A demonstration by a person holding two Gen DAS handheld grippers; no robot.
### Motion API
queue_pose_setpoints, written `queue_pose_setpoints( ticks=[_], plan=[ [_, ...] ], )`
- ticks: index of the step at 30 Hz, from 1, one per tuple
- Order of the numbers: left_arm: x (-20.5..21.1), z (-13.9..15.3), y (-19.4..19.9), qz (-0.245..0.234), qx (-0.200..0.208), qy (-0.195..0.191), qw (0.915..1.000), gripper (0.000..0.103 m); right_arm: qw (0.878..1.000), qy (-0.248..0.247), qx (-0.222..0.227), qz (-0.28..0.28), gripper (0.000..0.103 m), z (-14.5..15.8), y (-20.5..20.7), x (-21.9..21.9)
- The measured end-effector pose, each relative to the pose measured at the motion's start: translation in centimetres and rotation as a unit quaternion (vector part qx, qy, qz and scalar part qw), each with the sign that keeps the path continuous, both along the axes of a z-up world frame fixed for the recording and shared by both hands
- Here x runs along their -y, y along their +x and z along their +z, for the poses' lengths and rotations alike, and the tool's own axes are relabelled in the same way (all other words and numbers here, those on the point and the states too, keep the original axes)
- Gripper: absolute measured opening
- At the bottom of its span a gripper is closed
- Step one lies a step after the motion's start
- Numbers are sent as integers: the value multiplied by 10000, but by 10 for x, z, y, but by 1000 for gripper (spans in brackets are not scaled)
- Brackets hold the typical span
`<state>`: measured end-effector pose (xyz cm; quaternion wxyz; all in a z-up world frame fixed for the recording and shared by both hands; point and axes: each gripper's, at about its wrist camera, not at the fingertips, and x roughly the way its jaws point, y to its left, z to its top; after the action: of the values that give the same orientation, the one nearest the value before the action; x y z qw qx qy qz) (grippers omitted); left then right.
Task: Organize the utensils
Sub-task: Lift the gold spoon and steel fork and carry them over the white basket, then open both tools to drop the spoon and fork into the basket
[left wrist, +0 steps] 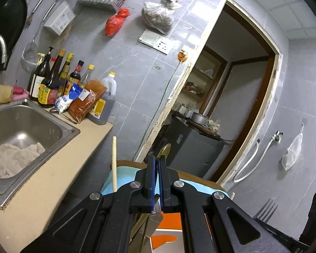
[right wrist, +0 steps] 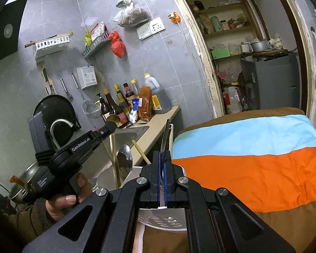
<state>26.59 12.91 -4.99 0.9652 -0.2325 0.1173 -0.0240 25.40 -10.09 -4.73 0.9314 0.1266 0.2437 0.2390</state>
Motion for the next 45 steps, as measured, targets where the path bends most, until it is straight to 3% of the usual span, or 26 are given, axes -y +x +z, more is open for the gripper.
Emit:
queue_pose_setpoints(
  ticks=[19, 30, 42, 45],
  plan=[
    [-9, -1, -26, -57, -58, -177, 9998, 4, 9995, -138, -277, 3, 3, -16, 2, -6],
    [-10, -2, -35, -185, -236, -65, 9995, 6, 9993, -132, -352, -82, 3, -22, 0, -3],
    [-3, -14, -38, -446, -952, 214, 9942, 11, 9985, -169, -515, -126, 5, -22, 0, 0],
    [-1, -14, -39, -501, -1071, 292, 9925, 14, 9980, -121, -600, -157, 14, -24, 0, 3]
  ],
)
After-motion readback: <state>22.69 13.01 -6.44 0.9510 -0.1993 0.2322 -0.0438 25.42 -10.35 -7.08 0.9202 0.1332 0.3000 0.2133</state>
